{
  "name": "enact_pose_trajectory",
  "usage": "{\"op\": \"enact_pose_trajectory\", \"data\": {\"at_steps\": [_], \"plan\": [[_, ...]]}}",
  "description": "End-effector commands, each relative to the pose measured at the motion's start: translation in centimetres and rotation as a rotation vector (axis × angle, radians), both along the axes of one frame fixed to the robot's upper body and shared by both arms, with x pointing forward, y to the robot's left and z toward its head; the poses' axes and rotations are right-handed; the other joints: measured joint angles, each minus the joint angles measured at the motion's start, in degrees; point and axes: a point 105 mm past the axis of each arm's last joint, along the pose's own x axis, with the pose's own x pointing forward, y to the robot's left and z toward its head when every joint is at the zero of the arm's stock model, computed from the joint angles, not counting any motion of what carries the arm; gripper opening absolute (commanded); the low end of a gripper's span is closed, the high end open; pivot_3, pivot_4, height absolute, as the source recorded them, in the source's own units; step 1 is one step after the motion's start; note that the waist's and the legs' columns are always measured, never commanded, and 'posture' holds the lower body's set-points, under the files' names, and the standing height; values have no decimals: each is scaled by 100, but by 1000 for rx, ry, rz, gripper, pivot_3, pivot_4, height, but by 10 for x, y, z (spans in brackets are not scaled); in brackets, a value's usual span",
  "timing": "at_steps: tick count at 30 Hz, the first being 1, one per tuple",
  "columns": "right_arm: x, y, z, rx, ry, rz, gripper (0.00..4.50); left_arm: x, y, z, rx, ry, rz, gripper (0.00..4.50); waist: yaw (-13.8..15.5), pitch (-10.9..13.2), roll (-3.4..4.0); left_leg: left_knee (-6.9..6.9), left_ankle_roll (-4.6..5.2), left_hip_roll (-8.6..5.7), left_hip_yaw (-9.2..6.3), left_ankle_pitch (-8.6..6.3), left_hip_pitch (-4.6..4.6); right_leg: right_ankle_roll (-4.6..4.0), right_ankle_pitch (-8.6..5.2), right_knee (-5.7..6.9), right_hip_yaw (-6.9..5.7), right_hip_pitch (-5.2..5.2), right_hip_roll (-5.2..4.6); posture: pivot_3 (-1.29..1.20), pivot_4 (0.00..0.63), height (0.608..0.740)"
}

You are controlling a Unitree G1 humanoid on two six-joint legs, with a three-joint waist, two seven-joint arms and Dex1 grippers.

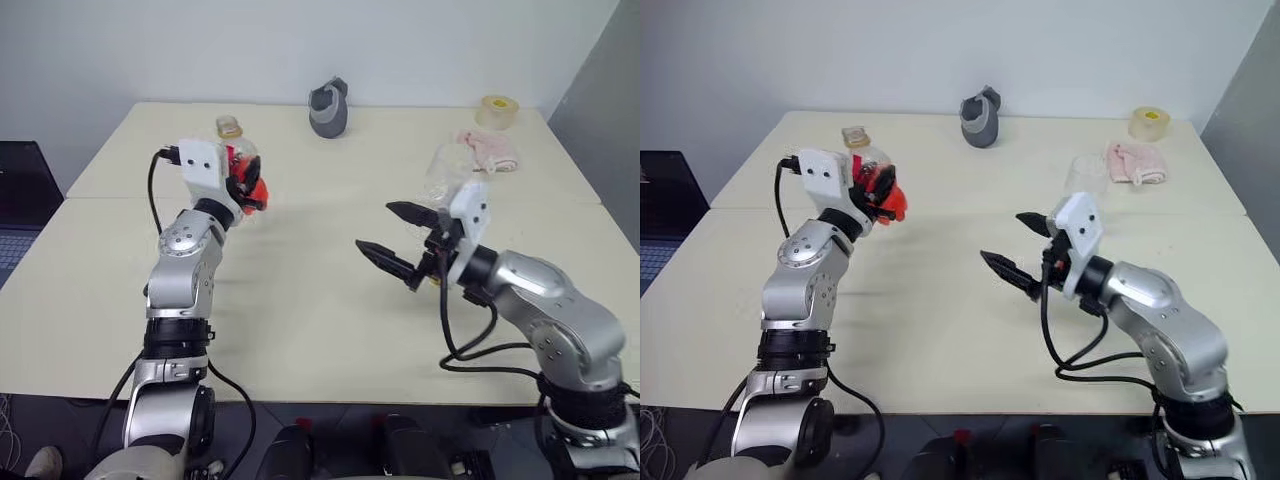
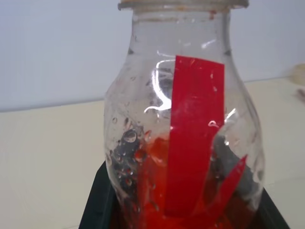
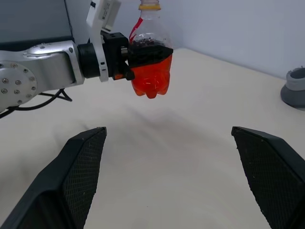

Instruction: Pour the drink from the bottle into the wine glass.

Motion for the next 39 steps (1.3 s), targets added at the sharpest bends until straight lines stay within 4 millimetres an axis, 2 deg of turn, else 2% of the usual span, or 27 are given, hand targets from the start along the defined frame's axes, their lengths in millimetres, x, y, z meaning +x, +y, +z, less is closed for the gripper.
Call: {"op": "enact_pose_trajectory", "data": {"at_steps": [1, 5, 8, 10, 16, 24, 27, 34, 35, 39], "plan": [[2, 10, 12, 28, -64, 25, 4484, -3, 33, 9, 5, -72, 132, 1420, 1, 0, 0, 1, -1, 0, -1, 0, -1, 0, 0, 1, 0, -2, -1, 0, 150, 740], [4, 16, 13, 35, -77, 33, 4484, -4, 44, -4, -63, -69, 144, 1420, 14, 0, -1, 2, -2, -2, -6, 1, -4, 0, 0, 0, -2, -3, -12, 0, 150, 740], [5, 16, 11, 14, -83, 40, 4484, -3, 57, -22, -128, -36, 172, 1420, 24, -2, -4, 4, -2, -3, -9, 1, -7, 0, 0, 0, -5, -3, -20, 0, 150, 740], [6, 15, 11, 9, -87, 37, 4484, -2, 58, -32, -128, -20, 166, 1420, 23, -3, -4, 4, -2, -6, -8, 1, -6, 0, 0, 0, -6, -3, -20, 0, 150, 740], [9, 12, 13, 3, -93, 20, 4484, 5, 57, -60, -110, 43, 148, 1420, 15, -4, -5, 4, -2, -11, -7, 1, -6, 0, 0, 1, -7, -3, -19, 0, 150, 740], [8, 10, 12, 3, -95, -4, 4484, 12, 36, -69, -36, 55, 58, 1420, 21, -6, -7, 4, -1, -12, -9, 1, -3, 0, 0, 4, -7, -1, -20, 0, 150, 740], [7, 9, 11, 2, -95, -7, 4500, 11, 36, -68, -26, 47, 53, 2190, 21, -6, -7, 4, -1, -12, -10, 1, -3, 0, 0, 4, -7, -1, -20, 0, 150, 740], [5, 7, 9, -7, -98, -10, 4500, 7, 41, -69, -20, 43, 61, 4362, 10, -6, -7, 3, 0, -10, -9, 0, -3, 0, 0, 5, -6, -2, -17, 0, 150, 740], [5, 7, 8, -9, -98, -9, 4500, 6, 42, -69, -20, 43, 61, 4476, 9, -6, -7, 3, 0, -10, -9, 0, -3, 0, 0, 5, -6, -3, -17, 0, 150, 740], [4, 6, 9, -10, -99, -4, 4500, 0, 47, -68, -21, 40, 73, 4476, 3, -6, -7, 3, 0, -9, -8, 0, -2, 0, 0, 6, -5, -3, -17, 0, 150, 740]]}}
